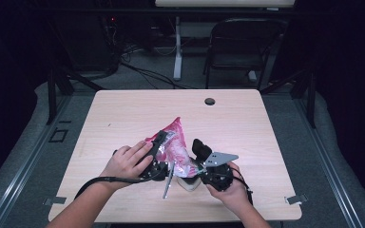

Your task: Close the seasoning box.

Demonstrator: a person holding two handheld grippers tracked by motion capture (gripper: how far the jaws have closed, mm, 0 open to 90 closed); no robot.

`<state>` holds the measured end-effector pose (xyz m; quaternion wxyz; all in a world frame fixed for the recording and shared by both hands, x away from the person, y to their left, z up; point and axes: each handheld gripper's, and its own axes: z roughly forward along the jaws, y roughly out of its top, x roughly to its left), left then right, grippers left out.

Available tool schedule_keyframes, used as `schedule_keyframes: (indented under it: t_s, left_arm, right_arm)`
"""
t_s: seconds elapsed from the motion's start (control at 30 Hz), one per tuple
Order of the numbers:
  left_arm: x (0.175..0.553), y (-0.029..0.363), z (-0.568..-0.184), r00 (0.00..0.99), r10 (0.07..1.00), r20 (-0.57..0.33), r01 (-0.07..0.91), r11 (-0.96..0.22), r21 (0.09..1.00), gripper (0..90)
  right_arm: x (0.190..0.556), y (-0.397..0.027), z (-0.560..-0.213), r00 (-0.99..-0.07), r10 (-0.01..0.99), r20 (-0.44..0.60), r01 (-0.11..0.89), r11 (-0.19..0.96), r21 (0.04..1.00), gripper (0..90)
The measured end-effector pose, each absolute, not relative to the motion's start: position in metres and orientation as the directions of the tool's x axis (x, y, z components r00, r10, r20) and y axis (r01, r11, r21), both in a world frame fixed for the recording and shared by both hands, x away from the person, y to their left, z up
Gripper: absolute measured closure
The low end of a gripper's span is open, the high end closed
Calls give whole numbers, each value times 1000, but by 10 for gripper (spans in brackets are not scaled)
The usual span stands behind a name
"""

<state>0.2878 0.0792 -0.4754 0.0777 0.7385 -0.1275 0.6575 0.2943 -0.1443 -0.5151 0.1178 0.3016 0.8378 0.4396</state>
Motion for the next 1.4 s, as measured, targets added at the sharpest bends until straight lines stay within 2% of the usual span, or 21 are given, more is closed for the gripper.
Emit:
schedule_keyframes:
  t_s: [1.03, 1.4]
  left_arm:
    - [288, 78, -475, 100, -81, 992, -295, -954, -48, 676]
    - [289, 81, -476, 118, -79, 990, -283, -958, -43, 701]
  right_arm:
    - [294, -145, -515, -789, 611, 64, 400, 432, 808, 900]
    - [293, -145, -512, -789, 611, 60, 396, 431, 811, 900]
